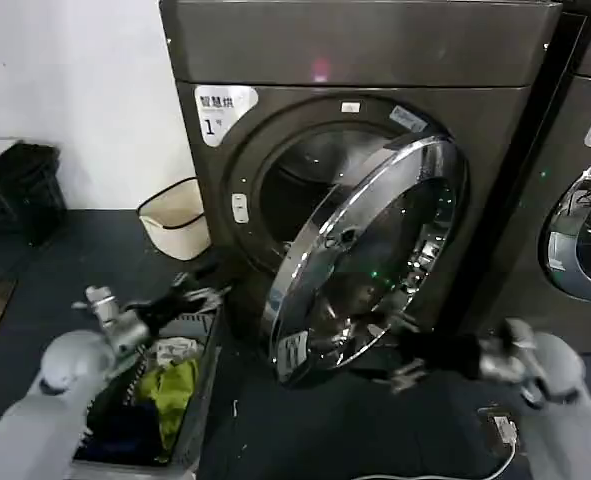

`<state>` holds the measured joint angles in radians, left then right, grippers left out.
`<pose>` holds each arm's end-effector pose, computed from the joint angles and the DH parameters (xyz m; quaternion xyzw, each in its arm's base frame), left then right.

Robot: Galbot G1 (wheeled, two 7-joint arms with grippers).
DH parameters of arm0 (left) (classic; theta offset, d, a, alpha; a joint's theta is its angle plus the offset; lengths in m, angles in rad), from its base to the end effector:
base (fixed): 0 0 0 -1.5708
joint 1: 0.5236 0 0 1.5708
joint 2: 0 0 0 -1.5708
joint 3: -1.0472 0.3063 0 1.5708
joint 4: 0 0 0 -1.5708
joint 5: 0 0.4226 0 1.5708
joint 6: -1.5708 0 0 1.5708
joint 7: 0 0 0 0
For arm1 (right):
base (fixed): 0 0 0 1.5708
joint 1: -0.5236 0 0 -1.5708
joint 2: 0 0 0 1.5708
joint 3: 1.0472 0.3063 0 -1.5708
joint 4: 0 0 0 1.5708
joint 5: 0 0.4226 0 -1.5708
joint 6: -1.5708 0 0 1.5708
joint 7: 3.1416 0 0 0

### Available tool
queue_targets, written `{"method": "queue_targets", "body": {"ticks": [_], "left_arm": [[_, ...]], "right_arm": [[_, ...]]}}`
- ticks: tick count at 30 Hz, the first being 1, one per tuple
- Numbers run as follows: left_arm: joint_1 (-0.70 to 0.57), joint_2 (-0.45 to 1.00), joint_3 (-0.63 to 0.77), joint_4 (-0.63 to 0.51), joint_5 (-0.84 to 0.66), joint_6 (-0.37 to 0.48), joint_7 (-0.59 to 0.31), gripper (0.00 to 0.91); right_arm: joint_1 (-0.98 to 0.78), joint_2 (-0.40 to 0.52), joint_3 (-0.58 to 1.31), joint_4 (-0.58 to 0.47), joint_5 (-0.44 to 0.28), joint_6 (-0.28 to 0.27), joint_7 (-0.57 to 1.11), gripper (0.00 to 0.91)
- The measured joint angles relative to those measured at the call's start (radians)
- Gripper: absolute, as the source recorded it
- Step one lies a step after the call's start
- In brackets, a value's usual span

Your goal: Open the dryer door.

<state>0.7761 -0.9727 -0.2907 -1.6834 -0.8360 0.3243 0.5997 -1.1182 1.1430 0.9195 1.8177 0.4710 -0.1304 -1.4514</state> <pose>0.4656 0.0656 -0.1492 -0.4384 -0.8930 0.0964 0.0333 0.3687 -0.2280 -0.1457 -0.5633 0.8208 -0.0625 0.0712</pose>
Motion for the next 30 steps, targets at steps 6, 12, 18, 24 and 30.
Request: {"method": "queue_targets", "body": {"ticks": [6,12,18,24,30], "left_arm": [[-0.075,-0.005,0.098,-0.01,-0.017,-0.004,0.005,0.907],[-0.122,-0.009,0.181,-0.017,-0.016,-0.012,0.035,0.907],[-0.155,-0.027,0.259,-0.037,-0.019,-0.009,0.028,0.907],[-0.194,-0.048,0.348,-0.042,-0.021,-0.027,0.011,0.907],[-0.26,-0.075,0.458,-0.016,-0.028,-0.039,0.012,0.907]], "right_arm": [[-0.091,0.047,0.189,0.045,0.002,-0.007,0.106,0.907],[-0.153,0.106,0.324,0.08,0.081,0.023,0.382,0.907],[-0.198,0.125,0.44,0.117,0.098,-0.009,0.686,0.907],[-0.227,0.112,0.54,0.14,0.109,-0.019,0.996,0.907],[-0.25,0.087,0.637,0.098,0.035,-0.067,1.166,0.907]]}}
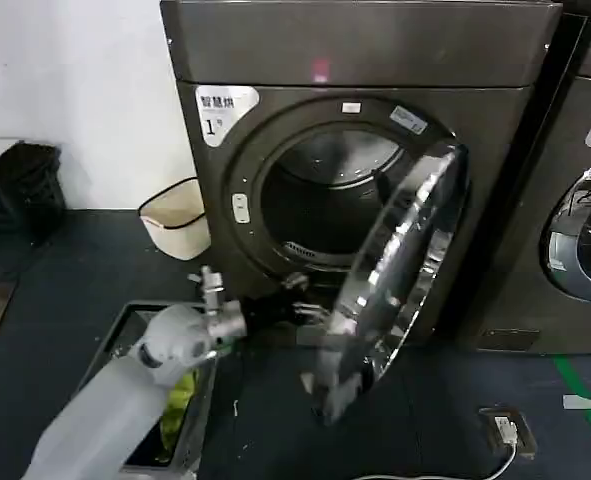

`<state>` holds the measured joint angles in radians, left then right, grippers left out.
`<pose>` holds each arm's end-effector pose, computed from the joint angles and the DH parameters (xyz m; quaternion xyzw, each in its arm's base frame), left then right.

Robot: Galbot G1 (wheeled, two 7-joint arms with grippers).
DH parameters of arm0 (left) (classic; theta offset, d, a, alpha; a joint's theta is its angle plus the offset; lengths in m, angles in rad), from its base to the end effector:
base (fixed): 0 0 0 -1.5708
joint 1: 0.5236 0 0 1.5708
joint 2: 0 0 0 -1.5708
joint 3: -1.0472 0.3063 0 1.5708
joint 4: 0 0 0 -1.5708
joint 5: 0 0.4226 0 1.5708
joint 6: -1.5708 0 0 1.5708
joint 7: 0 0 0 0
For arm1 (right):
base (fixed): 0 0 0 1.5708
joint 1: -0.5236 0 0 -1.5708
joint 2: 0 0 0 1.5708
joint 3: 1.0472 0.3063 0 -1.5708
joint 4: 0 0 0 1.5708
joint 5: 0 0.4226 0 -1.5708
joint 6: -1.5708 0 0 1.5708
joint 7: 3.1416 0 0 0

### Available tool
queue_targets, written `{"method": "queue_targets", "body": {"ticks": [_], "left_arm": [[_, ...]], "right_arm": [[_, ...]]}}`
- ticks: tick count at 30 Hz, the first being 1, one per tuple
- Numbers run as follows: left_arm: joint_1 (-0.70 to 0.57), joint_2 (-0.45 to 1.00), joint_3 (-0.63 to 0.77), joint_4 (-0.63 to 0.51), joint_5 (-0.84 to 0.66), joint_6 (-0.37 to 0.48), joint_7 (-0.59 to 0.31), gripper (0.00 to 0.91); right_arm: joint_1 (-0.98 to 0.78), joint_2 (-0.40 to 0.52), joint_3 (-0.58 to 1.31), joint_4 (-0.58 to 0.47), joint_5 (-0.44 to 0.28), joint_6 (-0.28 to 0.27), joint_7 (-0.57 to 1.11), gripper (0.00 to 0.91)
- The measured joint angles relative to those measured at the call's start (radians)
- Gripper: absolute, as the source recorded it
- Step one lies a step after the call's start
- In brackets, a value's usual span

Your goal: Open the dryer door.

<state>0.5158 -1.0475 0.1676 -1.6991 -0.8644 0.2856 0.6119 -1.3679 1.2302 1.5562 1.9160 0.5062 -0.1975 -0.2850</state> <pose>0.4568 -0.1054 -0.1398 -0.6114 -0.7879 0.0619 0.0387 0.1809 -0.3764 -0.1021 0.2462 0.9629 -0.0516 0.0979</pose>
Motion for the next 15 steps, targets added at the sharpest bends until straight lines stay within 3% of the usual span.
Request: {"method": "queue_targets", "body": {"ticks": [8,15], "left_arm": [[-0.087,-0.054,0.13,0.033,-0.021,-0.028,-0.023,0.907],[-0.169,-0.109,0.252,0.064,-0.012,-0.07,-0.052,0.907]], "right_arm": [[-0.041,-0.047,0.165,-0.072,-0.069,-0.077,0.082,0.907],[-0.086,-0.075,0.309,-0.078,-0.084,-0.075,0.073,0.907]]}}
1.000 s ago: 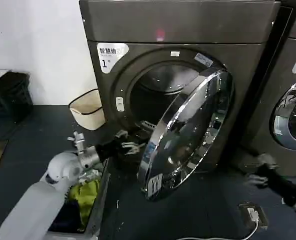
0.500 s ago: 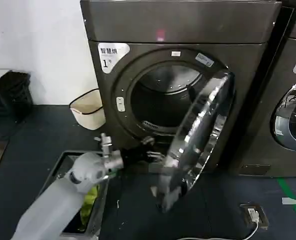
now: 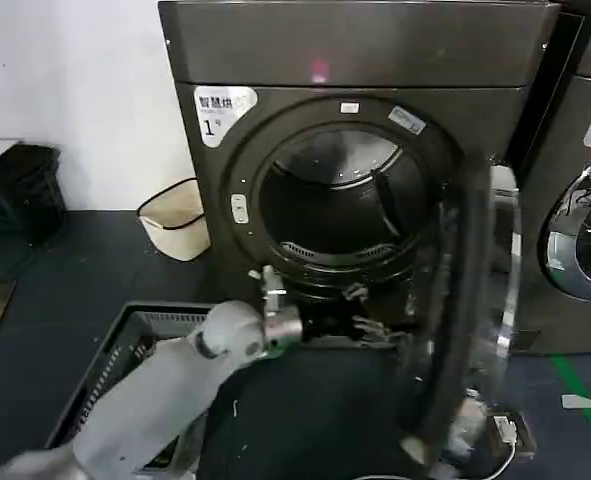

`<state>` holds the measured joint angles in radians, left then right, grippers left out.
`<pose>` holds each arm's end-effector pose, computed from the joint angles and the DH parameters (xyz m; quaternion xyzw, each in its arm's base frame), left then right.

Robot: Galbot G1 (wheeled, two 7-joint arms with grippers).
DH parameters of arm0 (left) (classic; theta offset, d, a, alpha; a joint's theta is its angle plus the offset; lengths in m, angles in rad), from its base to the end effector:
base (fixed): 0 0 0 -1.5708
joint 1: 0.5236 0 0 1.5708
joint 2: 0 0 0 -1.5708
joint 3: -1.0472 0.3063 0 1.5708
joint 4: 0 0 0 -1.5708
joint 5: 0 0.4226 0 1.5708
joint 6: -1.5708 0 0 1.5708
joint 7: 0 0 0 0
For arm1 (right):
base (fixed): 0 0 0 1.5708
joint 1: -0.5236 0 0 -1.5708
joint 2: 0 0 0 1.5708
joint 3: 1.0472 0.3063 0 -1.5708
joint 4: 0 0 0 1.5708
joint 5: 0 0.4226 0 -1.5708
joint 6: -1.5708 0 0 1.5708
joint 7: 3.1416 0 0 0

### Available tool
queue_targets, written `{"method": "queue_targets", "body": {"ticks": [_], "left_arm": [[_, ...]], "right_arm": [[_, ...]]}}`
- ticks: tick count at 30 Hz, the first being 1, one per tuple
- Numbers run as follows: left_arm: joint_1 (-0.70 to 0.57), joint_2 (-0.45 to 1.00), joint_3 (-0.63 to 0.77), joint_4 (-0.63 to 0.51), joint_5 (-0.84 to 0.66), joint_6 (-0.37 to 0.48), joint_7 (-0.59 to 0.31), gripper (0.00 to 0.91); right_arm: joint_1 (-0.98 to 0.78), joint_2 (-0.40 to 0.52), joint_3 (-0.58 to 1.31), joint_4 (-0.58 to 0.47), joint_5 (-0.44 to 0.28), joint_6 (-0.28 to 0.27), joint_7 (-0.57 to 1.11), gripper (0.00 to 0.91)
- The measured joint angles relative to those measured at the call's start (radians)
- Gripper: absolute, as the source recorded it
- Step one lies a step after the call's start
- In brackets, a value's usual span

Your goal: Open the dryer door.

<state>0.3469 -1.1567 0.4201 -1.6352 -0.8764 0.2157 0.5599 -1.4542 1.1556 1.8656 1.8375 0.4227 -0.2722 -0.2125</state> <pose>0.4424 -0.2003 -0.1410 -0.6686 -0.7422 0.0364 0.0268 0.0777 -0.4419 -0.0533 0.4213 0.8971 -0.1211 0.0548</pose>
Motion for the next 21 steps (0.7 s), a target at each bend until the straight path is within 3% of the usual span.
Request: {"method": "queue_targets", "body": {"ticks": [14,21], "left_arm": [[-0.121,-0.161,0.176,0.125,0.029,-0.134,-0.031,0.907],[-0.15,-0.244,0.22,0.2,0.04,-0.16,-0.067,0.907]], "right_arm": [[-0.092,-0.017,0.181,-0.006,0.03,-0.021,0.009,0.907],[-0.107,-0.012,0.217,-0.002,0.031,-0.021,0.009,0.907]]}}
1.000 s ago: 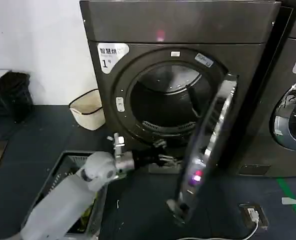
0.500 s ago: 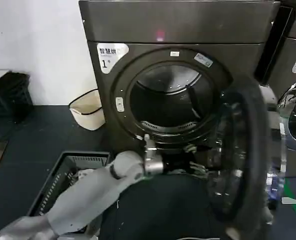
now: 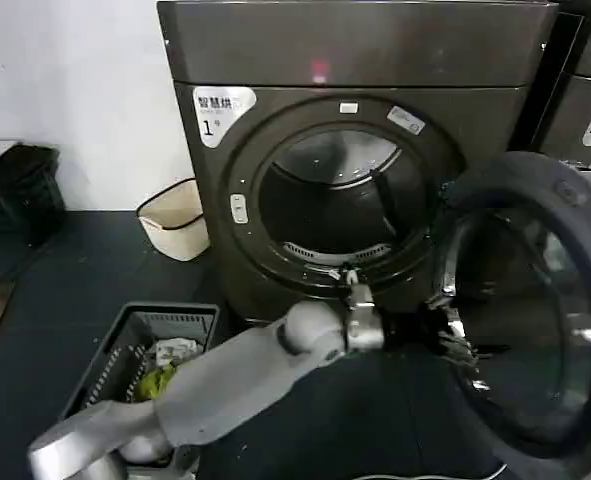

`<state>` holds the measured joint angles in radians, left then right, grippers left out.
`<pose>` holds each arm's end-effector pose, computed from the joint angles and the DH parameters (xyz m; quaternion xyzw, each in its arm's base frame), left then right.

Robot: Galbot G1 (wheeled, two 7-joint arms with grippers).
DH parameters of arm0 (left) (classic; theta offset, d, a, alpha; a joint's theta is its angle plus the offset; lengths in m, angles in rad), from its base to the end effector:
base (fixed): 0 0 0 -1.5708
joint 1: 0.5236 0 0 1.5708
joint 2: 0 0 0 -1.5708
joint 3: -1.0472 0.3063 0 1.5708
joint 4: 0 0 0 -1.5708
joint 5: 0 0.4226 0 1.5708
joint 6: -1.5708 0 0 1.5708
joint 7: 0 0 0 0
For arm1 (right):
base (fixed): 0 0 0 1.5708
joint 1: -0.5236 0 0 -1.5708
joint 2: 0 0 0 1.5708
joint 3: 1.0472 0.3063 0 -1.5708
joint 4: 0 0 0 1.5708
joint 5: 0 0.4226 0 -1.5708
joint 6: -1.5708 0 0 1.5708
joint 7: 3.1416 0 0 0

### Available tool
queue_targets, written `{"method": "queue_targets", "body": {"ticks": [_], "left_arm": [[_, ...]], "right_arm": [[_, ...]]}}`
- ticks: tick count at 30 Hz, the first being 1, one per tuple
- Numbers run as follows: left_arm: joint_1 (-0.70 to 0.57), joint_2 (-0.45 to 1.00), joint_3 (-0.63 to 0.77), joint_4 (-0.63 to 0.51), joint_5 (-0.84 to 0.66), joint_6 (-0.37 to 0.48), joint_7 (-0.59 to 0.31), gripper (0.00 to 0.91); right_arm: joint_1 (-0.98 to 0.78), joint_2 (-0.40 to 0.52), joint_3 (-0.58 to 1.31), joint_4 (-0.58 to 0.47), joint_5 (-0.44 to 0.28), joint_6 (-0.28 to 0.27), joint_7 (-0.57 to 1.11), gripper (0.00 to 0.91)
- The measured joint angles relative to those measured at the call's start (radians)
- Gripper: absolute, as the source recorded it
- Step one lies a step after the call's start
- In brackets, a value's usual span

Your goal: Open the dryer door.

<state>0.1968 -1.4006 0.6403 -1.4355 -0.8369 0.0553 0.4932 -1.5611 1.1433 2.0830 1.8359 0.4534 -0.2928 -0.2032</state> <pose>0.4274 -0.3175 -0.1546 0.7056 0.7082 -0.0101 0.0232 -0.0003 -0.4522 -0.0100 0.4934 0.8538 -0.1552 0.0589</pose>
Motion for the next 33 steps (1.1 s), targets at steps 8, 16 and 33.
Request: {"method": "queue_targets", "body": {"ticks": [8,16,33], "left_arm": [[-0.023,-0.086,0.006,0.073,0.061,-0.028,-0.084,0.907],[-0.043,-0.171,-0.005,0.15,0.105,-0.063,-0.142,0.907],[-0.011,-0.196,-0.022,0.168,0.107,-0.197,-0.18,0.907]], "right_arm": [[-0.001,-0.001,0.007,-0.003,0.005,0.006,-0.001,0.907],[0.001,-0.001,0.012,-0.018,0.005,0.006,0.0,0.907],[-0.005,-0.02,0.072,-0.036,0.006,0.029,0.042,0.907]]}}
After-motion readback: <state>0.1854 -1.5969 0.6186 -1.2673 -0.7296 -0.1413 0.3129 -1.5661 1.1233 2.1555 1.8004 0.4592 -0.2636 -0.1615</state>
